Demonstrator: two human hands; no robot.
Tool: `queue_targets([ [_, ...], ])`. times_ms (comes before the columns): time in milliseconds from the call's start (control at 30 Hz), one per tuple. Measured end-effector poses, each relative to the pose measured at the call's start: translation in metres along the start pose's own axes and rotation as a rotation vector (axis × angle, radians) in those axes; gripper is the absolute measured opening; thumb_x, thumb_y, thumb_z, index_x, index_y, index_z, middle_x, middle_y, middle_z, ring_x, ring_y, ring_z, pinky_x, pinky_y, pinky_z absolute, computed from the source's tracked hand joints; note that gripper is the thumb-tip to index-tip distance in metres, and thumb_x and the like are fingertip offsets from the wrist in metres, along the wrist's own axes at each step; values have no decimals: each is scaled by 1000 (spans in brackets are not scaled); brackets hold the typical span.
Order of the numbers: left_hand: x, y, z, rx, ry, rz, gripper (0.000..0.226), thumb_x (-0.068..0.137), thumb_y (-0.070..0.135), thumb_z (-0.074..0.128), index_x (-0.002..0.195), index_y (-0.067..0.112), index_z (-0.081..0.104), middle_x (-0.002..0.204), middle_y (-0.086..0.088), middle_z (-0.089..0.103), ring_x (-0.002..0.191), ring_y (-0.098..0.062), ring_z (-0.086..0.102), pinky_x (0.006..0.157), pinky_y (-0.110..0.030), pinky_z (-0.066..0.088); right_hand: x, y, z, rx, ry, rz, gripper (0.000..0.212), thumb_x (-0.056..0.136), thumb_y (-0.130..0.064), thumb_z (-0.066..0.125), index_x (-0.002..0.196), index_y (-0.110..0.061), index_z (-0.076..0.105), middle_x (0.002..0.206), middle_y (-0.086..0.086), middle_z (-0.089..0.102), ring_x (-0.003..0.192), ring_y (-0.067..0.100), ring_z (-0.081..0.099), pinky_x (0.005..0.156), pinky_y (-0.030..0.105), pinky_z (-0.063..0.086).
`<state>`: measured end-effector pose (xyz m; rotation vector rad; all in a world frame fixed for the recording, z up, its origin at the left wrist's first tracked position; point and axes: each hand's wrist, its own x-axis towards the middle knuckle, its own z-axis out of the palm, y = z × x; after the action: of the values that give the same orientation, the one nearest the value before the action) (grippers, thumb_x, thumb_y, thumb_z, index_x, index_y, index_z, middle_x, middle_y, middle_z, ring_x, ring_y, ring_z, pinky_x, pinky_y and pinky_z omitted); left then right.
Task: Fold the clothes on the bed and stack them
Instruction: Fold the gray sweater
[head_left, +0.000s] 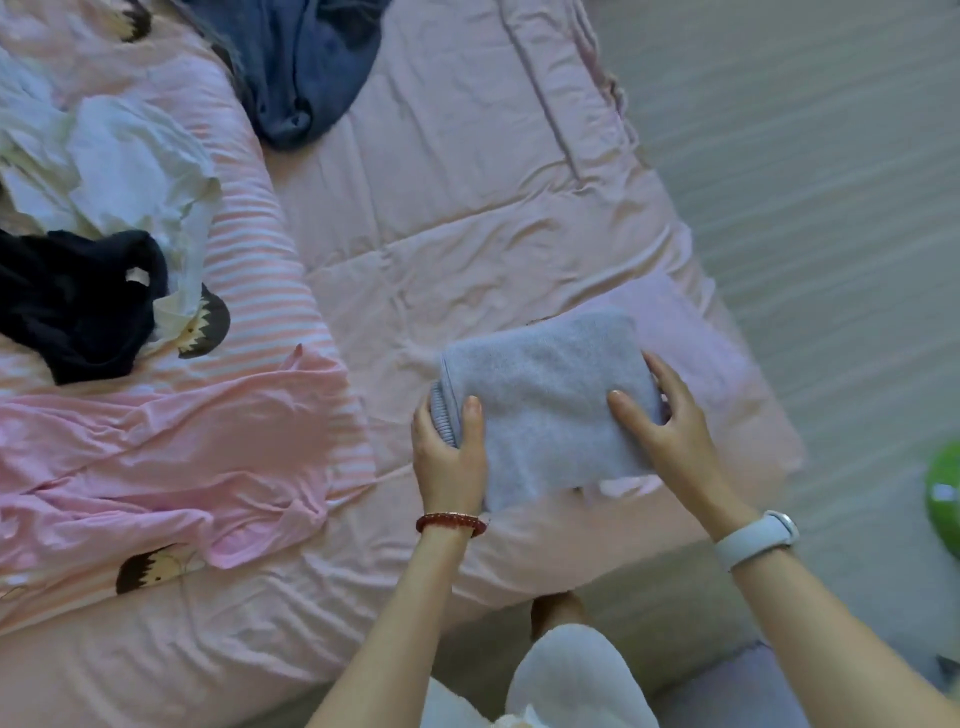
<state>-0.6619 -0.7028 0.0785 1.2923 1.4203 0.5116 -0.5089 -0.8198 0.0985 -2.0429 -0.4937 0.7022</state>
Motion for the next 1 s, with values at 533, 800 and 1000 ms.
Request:
queue_targets([
  [533,-3,-32,189,659,146,325,64,82,30,47,143,18,31,148,-16,30,134,-32,27,108,-45,25,129,110,-79,-743,126,-387,53,76,-25,42,128,-15,49,128,16,50,121,31,43,103,59,26],
  [800,22,-64,232,879,-22,503,55,87,35,37,141,21,33,148,-16,32,137,-31,27,111,-47,18,150,147,-63,-936,-48,-508,53,86,-40,38,138,-31,37,148,8,36,137,34,25,104,63,24],
  [1000,39,-107,247,916,9,577,63,85,34,40,145,29,22,151,-16,24,140,-36,22,111,-54,21,166,188,-50,-962,-101,-569,56,86,-44,38,140,-32,33,152,8,23,138,38,19,107,60,22],
])
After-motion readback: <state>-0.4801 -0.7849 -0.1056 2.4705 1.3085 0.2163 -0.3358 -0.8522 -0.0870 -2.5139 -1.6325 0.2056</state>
